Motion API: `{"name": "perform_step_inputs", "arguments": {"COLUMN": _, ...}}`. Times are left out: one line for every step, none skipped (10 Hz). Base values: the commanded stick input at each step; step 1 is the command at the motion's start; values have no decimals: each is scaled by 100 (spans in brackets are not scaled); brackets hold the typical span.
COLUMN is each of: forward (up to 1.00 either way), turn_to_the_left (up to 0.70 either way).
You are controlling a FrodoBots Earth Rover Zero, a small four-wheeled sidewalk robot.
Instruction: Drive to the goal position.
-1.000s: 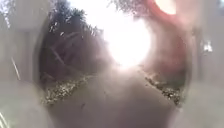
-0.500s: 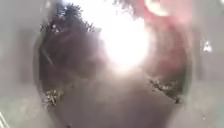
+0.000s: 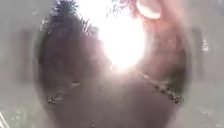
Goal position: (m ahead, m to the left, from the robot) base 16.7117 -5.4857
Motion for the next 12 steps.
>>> {"name": "perform_step_inputs", "arguments": {"forward": 100, "turn_to_the_left": 0}}
{"name": "perform_step_inputs", "arguments": {"forward": 100, "turn_to_the_left": 0}}
{"name": "perform_step_inputs", "arguments": {"forward": 100, "turn_to_the_left": 0}}
{"name": "perform_step_inputs", "arguments": {"forward": 100, "turn_to_the_left": 0}}
{"name": "perform_step_inputs", "arguments": {"forward": 100, "turn_to_the_left": 0}}
{"name": "perform_step_inputs", "arguments": {"forward": 100, "turn_to_the_left": 0}}
{"name": "perform_step_inputs", "arguments": {"forward": 100, "turn_to_the_left": -40}}
{"name": "perform_step_inputs", "arguments": {"forward": 100, "turn_to_the_left": -40}}
{"name": "perform_step_inputs", "arguments": {"forward": 100, "turn_to_the_left": -40}}
{"name": "perform_step_inputs", "arguments": {"forward": 100, "turn_to_the_left": -40}}
{"name": "perform_step_inputs", "arguments": {"forward": 100, "turn_to_the_left": -40}}
{"name": "perform_step_inputs", "arguments": {"forward": 100, "turn_to_the_left": -40}}
